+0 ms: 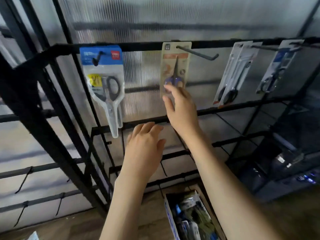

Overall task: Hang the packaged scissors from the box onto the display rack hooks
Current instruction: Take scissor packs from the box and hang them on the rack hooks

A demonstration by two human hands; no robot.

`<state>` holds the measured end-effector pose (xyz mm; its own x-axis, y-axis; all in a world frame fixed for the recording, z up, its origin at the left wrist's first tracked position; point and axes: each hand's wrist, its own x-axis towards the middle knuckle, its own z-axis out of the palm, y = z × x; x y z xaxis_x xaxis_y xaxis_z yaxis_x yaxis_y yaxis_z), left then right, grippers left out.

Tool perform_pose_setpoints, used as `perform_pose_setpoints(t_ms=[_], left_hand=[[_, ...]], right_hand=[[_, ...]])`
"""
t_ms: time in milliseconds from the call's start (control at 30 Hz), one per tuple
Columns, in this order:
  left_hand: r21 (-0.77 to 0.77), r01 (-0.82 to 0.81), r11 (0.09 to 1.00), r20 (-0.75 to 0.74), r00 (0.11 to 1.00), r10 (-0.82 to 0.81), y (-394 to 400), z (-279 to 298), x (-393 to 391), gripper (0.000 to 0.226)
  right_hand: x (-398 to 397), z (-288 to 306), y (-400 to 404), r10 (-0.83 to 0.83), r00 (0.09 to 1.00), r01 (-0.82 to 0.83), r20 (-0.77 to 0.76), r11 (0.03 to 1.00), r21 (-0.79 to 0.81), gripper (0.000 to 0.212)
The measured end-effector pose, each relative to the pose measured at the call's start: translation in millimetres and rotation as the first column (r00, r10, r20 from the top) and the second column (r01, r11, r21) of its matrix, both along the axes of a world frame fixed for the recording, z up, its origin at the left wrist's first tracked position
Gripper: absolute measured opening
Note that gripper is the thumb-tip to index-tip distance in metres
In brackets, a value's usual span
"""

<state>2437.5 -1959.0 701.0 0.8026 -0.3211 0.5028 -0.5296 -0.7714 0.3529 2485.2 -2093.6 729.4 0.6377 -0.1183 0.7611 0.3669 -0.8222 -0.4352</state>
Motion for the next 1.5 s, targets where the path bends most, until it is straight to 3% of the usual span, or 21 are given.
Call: perform_pose_setpoints(t_ms=[200,267,367,467,567,667,800,967,1067,1300,1500], left_hand=[[0.097,0.213,0.972,-0.237,0.954,-0.185,-86.0,-65.9,-7.4,0.036],[0.195,0.242,0.951,-0.232,0.953,-0.195,-113.6,-85.6,-17.7,0.03],[0.209,0.101,0.973,-0.067,0.994,-0.089,-144.5,-101.5,-30.2,0.013],[0.103,-0.098,0.99,-0.139,0.984,0.112,-162.6,-121.1,-32.6,0.028],[0.079,-0.126,0.989,-0.077,0.988,0.132,-169.4,-142.9,-38.0,0.033],[0.113,0.017,0.993,-0.044,0.999,-0.012,-186.0,-183.1,-58.4,0.036],[0.212,0.178,0.961,-0.245,0.962,-0.124,-204.7,-264.5,-88.0,0.036],[0.336,0.267,0.903,-0.473,0.877,-0.083,-210.5,-392.1,-86.9,0.045],[0.411,0.298,0.861,-0.522,0.852,-0.045,-206.8,-473.5,-73.2,0.051],[0.59,0.476,0.652,-0.573,0.816,-0.077,-200.4,-639.8,-49.4,0.057],[0.74,0.599,0.306,-0.602,0.793,-0.095,-203.0,-733.6,-40.3,0.058]], right_hand=[[-72.1,-104.2,-96.4,-0.25,0.927,0.263,-0.278,0.965,0.01,0.029],[-99.1,-139.3,-124.9,-0.31,0.879,0.331,-0.362,0.944,-0.006,0.031],[-139.1,-184.4,-157.6,-0.37,0.742,0.408,-0.559,0.911,-0.062,0.036],[-173.5,-228.1,-180.7,-0.353,0.622,0.428,-0.699,0.901,-0.073,0.043],[-196.6,-270.5,-191.1,-0.358,0.549,0.466,-0.755,0.881,-0.079,0.047],[-214.2,-312.7,-198.2,-0.315,0.429,0.444,-0.847,0.89,-0.106,0.05],[-227.2,-373.6,-202.2,-0.279,0.365,0.4,-0.888,0.909,-0.121,0.052],[-221.0,-479.6,-204.6,-0.233,0.285,0.294,-0.93,0.945,-0.146,0.057],[-213.4,-549.5,-204.2,-0.207,0.221,0.195,-0.953,0.967,-0.165,0.062],[-224.2,-700.6,-216.0,-0.237,0.15,0.064,-0.96,0.971,-0.23,0.06],[-226.0,-781.1,-241.8,-0.283,0.071,-0.03,-0.956,0.958,-0.286,0.056]])
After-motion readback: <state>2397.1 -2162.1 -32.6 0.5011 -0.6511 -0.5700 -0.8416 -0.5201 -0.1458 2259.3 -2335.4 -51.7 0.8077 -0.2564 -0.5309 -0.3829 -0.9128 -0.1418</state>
